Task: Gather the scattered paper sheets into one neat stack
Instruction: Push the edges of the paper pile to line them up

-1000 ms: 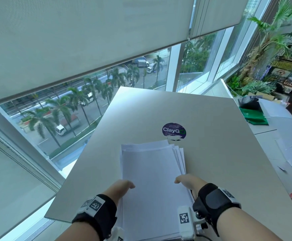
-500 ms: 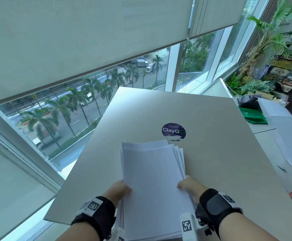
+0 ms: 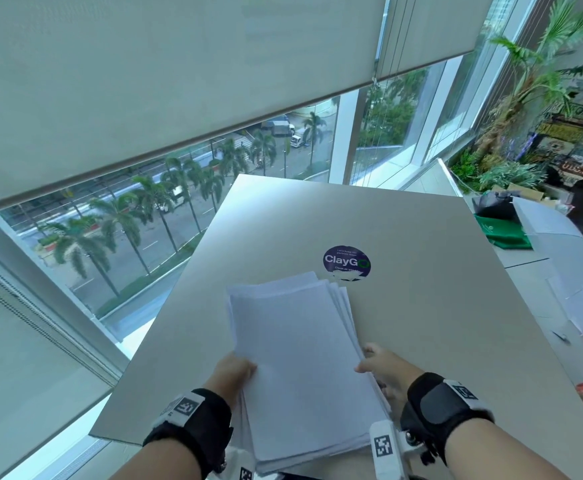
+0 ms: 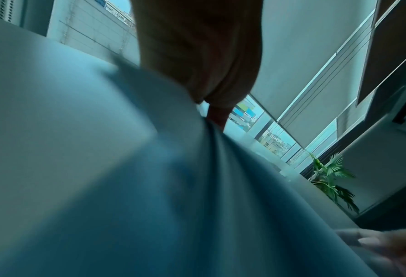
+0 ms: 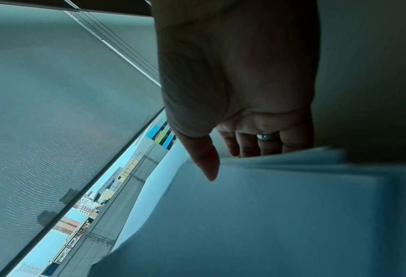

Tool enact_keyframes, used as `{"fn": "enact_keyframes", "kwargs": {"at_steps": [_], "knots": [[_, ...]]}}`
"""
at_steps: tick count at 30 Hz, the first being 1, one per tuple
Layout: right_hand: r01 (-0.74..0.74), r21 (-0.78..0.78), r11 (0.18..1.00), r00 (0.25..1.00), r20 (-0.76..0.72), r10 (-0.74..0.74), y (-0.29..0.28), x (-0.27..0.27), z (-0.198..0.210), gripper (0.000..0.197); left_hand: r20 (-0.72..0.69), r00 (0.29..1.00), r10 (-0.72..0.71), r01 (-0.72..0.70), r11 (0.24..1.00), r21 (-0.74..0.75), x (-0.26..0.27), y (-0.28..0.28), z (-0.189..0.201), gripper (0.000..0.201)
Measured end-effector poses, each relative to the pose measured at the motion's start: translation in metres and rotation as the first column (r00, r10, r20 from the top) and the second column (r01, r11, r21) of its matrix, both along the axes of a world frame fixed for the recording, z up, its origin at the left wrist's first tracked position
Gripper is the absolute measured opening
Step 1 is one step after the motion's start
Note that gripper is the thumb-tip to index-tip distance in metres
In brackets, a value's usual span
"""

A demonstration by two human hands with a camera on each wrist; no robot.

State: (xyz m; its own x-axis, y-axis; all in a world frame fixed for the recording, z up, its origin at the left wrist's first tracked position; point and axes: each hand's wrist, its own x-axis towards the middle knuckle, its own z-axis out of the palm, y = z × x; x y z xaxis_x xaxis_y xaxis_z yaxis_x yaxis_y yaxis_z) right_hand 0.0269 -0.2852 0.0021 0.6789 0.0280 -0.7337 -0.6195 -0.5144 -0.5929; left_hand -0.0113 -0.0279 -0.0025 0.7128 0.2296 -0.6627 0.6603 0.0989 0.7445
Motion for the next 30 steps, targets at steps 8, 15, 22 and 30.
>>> {"fn": "enact_keyframes", "kwargs": {"at_steps": [8, 15, 22, 30], "knots": [[0.196, 0.167, 0.966, 0.977, -0.113, -0.179, -0.002, -0.013, -0.009, 0.029, -0.073, 0.984, 0.161, -0.169, 0.980, -0.106, -0.003, 0.005, -0.007, 0.014], [0.270, 0.087, 0.959, 0.961, -0.088, -0.262, 0.018, -0.011, -0.008, 0.017, -0.310, 0.887, -0.342, 0.313, 0.939, -0.143, -0.026, -0.010, -0.008, 0.022], [0.303, -0.077, 0.950, 0.952, 0.058, -0.299, 0.018, -0.008, -0.010, 0.019, -0.167, 0.893, -0.418, 0.439, 0.892, 0.110, -0.007, 0.010, 0.016, 0.015], [0.036, -0.357, 0.933, 0.993, 0.122, 0.008, 0.016, -0.010, -0.009, 0.018, -0.126, 0.945, -0.301, 0.297, 0.637, 0.711, 0.034, 0.064, 0.014, 0.046]]}}
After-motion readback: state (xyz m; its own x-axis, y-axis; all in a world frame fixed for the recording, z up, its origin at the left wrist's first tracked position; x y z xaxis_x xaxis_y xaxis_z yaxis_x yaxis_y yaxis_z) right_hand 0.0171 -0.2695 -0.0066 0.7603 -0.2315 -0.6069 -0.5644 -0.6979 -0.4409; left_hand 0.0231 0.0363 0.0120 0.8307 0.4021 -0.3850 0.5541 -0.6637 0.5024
